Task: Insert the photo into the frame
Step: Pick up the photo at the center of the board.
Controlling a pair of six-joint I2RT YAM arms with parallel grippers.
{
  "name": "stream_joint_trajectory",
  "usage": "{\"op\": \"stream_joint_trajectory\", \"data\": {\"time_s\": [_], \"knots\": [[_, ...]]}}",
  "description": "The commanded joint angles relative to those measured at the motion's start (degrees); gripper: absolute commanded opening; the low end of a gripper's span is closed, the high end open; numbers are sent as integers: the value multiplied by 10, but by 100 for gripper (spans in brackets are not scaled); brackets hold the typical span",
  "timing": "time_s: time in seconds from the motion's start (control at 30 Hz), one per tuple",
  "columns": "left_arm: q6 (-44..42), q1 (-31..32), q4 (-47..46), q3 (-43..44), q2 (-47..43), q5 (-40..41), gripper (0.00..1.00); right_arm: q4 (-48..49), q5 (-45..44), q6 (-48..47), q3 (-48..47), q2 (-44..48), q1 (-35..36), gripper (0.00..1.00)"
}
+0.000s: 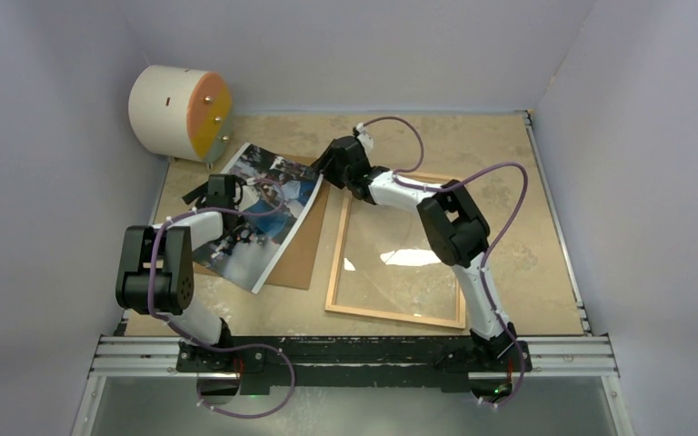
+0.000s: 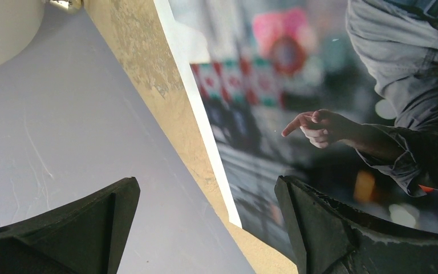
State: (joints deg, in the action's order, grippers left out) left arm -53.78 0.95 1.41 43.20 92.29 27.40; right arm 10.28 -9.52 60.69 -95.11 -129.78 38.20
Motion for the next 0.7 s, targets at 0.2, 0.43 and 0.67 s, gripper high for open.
{"op": "stream_joint_trajectory", "data": {"time_s": [0.2, 0.43, 0.67], "knots": [[11, 6, 31, -24, 20, -47, 100, 53, 49, -9, 2, 20, 4, 54], [12, 6, 36, -24, 16, -48, 100, 71, 94, 16, -4, -20, 2, 53], [13, 5, 40, -20, 14, -51, 100, 39, 82, 1, -9, -32, 1, 52]]}}
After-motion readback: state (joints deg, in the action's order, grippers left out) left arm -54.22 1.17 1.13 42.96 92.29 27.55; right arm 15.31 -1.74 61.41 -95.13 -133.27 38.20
